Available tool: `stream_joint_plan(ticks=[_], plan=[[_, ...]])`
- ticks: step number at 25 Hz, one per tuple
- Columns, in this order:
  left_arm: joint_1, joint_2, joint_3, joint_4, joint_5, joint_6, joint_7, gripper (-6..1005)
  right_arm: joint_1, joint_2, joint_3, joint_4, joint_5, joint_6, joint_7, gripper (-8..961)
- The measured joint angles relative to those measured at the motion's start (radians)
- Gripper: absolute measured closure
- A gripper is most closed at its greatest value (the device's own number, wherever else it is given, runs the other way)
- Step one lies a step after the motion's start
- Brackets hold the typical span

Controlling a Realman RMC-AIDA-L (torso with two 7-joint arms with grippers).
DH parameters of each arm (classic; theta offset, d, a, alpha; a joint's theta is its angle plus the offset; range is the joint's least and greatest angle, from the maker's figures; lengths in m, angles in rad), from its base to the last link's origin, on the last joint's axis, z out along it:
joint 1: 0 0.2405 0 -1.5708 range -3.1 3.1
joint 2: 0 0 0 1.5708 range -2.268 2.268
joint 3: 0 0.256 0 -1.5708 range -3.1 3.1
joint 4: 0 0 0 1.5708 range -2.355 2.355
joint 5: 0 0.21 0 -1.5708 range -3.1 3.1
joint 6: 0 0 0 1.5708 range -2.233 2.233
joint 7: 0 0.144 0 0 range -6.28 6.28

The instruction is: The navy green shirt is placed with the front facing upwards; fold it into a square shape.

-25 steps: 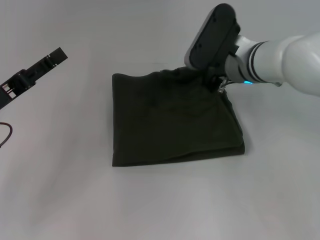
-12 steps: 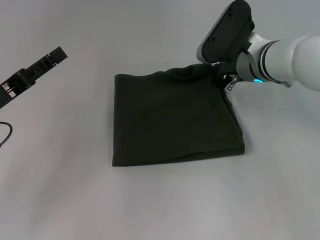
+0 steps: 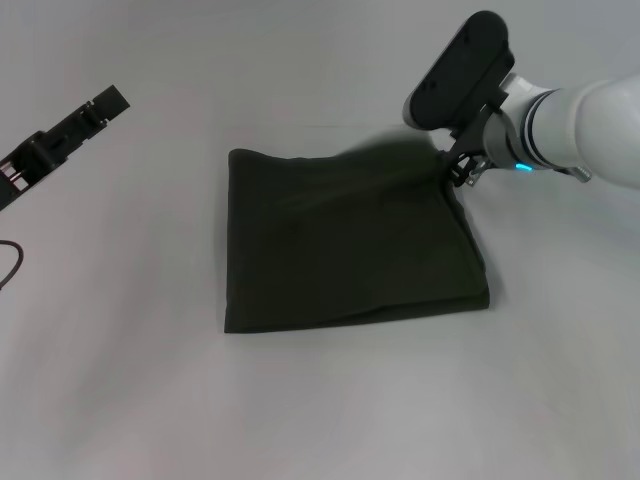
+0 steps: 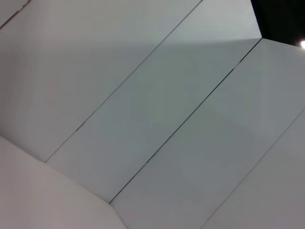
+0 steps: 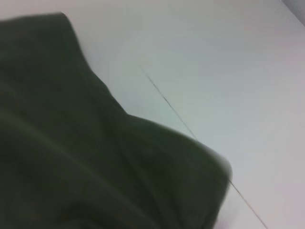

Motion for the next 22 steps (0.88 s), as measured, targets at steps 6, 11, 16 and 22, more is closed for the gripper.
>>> stream_joint_plan(ticks=[6, 11, 16, 22], plan=[[-0.003, 0.002, 0.0, -0.007, 0.0, 0.001, 0.0, 54, 0.008, -0.017, 0.092, 0.019, -0.006, 0.002, 0.031, 505], [-0.002, 0.003, 0.0, -0.007, -0.011, 0.005, 0.0, 53, -0.009, -0.025, 0.179, -0.012, -0.005, -0.039, 0.03, 438], [0.004, 0.004, 0.0, -0.006, -0.025, 0.005, -0.023, 54, -0.025, -0.031, 0.397, -0.074, 0.065, -0.195, -0.015, 371], [0.003, 0.019, 0.001, 0.002, -0.013, 0.0, -0.115, 54, -0.104, -0.062, 0.583, -0.171, 0.392, -0.539, -0.127, 360]])
